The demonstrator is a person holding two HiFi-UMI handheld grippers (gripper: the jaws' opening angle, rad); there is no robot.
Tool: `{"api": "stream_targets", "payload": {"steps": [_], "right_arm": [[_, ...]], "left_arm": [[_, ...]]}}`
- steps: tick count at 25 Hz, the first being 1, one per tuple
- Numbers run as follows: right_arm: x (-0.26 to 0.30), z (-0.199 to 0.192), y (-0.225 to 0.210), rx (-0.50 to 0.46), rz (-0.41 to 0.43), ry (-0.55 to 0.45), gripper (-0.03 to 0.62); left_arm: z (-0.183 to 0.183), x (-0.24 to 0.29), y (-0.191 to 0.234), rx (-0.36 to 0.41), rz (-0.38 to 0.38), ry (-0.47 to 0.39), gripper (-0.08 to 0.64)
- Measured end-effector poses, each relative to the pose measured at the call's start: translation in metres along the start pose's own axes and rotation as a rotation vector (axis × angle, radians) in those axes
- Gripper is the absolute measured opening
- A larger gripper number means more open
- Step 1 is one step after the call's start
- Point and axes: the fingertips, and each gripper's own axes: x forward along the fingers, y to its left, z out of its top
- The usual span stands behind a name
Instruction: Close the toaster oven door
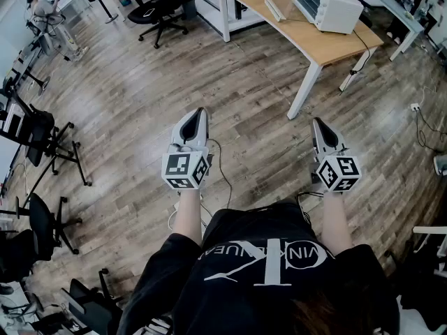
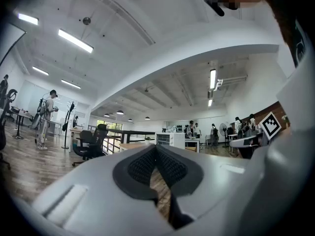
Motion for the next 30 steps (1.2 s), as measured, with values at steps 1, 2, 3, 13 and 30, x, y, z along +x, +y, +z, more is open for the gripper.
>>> {"api": "stream_targets", "payload": {"steps": [1,2,3,13,30], "right_arm": [[0.003,0.0,-0.001,-0.001,0.0,0.002,0.02],[0.006,-0.001,-0.003,-0.001,0.0,0.003,0.02],[0.009,-0.001,-0.005,-0.001,-0.001,0.004,0.018],[0.021,-0.003,-0.019,-0.001,-0.01,0.019,0.017],[0.146,-0.004,-0.057,0.02,0.026,0.021,0.086]], "left_arm": [[0.0,0.004,0.001,0.001,-0.001,0.001,0.01],[-0.001,0.007,0.002,0.001,-0.001,0.003,0.01],[-0.001,0.01,0.003,0.002,-0.001,0.005,0.01],[-0.015,0.024,0.006,-0.015,0.012,0.038,0.009],[-0.032,0.114,0.078,-0.032,0.079,0.083,0.01]]}}
